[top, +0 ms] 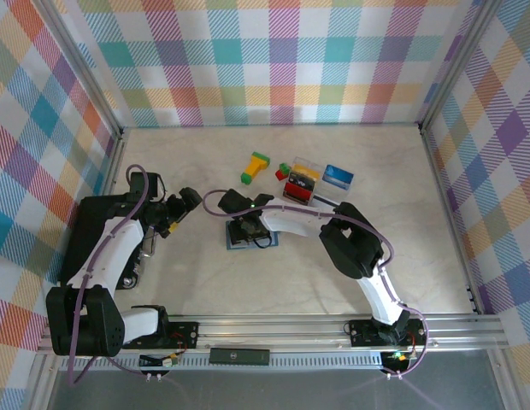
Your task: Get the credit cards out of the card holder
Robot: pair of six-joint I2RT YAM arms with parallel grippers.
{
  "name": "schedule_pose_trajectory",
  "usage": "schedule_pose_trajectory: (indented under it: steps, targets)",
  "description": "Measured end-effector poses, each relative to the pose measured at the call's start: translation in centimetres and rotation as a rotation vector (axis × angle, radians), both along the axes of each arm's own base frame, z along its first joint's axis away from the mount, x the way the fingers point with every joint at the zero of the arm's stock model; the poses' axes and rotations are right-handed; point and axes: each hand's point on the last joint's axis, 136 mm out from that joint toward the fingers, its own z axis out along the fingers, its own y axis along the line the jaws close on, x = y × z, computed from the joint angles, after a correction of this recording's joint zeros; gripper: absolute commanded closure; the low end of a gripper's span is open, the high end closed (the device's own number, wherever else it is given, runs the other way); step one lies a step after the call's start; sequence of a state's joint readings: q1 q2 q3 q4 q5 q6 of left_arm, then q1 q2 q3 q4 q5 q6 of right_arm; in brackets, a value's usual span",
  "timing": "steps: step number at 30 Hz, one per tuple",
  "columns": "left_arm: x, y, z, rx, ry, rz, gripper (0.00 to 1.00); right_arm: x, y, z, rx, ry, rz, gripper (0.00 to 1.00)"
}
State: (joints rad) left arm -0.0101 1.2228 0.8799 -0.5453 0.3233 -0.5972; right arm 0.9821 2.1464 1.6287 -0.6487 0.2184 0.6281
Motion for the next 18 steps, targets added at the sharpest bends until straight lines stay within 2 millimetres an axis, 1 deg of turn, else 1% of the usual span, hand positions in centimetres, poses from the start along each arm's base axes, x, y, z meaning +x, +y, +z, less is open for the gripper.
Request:
schedule_pose_trajectory:
  steps: [2,4,10,13,18]
  targets:
    - [-0.3,-0.1,-0.4,-0.002,0.01,-0.007,0.0,0.1,-0.1,-0.6,-0.018,0.002,-0.002,0.33]
    - [-0.5,-0.3,-0.8,-0.009,0.02,-0.016,0.0,0.2,0.0,-0.4,-0.015,0.0,-0.003,0.33]
    - [-0.5,-0.8,-1.8,-0.037,0.057,-0.035,0.01,0.2,-0.2,-0.6,-0.023,0.001,-0.006,0.35]
    - [-0.5,-1.1,-2.6,-0.054,0.082,-0.041,0.05,0.3,-0.3,-0.6,-0.021,0.006,-0.009,0.4]
    - [-0.8,-1.7,-4.3,-0.096,0.135,-0.045,0.15,0.5,-0.4,-0.8,0.001,0.031,-0.019,0.47]
